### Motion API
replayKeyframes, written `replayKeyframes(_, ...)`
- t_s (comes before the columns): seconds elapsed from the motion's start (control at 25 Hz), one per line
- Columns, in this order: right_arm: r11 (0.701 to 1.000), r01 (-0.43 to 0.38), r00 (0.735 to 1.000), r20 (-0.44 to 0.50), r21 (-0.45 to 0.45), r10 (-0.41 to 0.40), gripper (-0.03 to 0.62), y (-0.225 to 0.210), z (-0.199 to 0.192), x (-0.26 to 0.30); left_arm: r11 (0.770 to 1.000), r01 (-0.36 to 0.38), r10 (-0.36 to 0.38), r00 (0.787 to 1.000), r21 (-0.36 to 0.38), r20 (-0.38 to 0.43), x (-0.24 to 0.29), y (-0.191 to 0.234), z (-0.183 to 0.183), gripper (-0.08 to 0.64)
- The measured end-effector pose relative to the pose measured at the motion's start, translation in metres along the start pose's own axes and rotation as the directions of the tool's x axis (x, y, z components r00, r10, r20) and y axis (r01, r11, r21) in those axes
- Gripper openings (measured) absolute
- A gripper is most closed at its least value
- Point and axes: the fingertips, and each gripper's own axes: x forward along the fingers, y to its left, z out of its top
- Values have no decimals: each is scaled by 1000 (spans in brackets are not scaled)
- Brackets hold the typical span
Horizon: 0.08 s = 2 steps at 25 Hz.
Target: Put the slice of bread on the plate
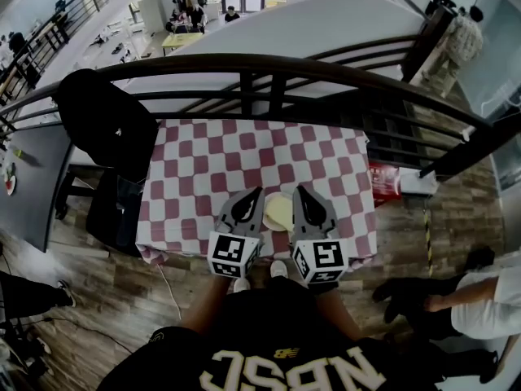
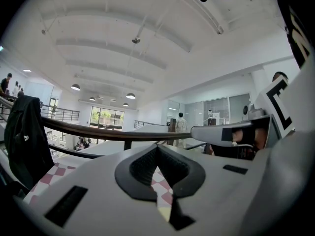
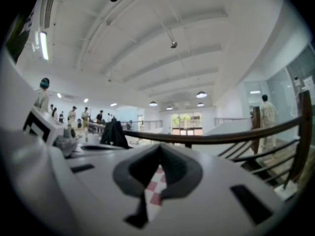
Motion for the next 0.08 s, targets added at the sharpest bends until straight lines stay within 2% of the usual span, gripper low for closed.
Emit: replayKeyframes(0.08,1000,3,1000,-1,-1,-3,14,-3,-1,0,1000,-4,4,1000,-2,-9,1,-1,-4,18)
